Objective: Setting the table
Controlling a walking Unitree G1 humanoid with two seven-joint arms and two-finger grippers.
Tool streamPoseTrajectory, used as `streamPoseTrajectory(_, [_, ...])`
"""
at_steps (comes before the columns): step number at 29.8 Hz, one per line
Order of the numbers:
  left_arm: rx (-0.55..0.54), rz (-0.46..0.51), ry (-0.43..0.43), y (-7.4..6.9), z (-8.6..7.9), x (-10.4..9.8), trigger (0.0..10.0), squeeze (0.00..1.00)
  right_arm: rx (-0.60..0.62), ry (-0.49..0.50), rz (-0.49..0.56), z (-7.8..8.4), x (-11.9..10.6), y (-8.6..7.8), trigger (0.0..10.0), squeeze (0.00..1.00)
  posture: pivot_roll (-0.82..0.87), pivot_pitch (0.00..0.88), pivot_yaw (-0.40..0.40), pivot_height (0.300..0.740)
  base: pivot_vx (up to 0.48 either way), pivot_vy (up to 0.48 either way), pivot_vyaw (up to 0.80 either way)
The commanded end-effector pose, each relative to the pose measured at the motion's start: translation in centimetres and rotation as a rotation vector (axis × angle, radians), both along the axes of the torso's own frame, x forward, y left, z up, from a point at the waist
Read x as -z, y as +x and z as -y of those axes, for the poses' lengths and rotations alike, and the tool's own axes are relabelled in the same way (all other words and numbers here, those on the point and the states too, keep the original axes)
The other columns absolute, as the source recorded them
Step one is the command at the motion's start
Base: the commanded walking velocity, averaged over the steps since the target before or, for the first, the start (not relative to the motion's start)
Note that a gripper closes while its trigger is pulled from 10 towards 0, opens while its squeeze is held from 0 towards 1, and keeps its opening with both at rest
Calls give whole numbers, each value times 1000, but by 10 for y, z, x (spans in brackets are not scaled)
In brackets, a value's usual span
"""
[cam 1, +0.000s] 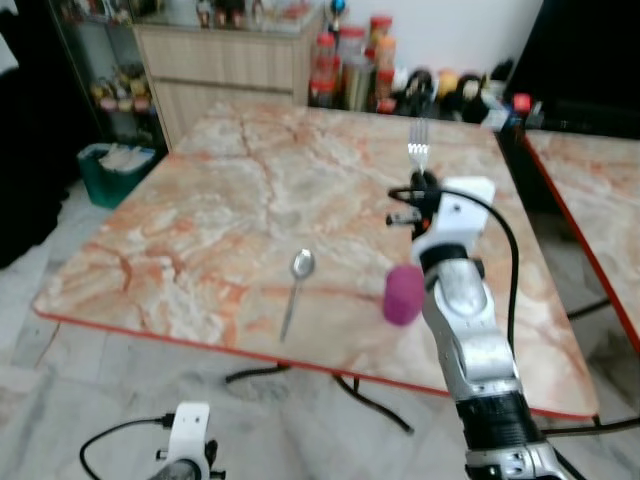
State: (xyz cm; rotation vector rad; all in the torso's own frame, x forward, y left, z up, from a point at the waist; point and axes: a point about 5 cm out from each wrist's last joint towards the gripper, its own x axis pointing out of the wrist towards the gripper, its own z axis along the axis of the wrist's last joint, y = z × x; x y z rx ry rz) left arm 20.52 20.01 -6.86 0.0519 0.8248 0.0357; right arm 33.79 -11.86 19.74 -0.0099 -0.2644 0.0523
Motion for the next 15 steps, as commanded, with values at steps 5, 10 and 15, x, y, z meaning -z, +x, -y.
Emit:
streamPoseTrajectory(5, [7, -2, -12, 0, 5, 1, 10000, 0, 27, -13, -4, 8, 2, -1, 10000, 0, 16, 0, -15, 740, 0, -466, 0])
streamPoseTrajectory(10, [6, 1, -12, 2, 5, 0, 10000, 0, 28, -14, -5, 9, 2, -1, 10000, 0, 9, 0, -17, 740, 0, -464, 0])
streamPoseTrajectory(15, [8, 3, -15, 2, 7, 0, 10000, 0, 35, -14, -14, 11, 5, -2, 10000, 0, 3, 0, -19, 740, 0, -465, 0])
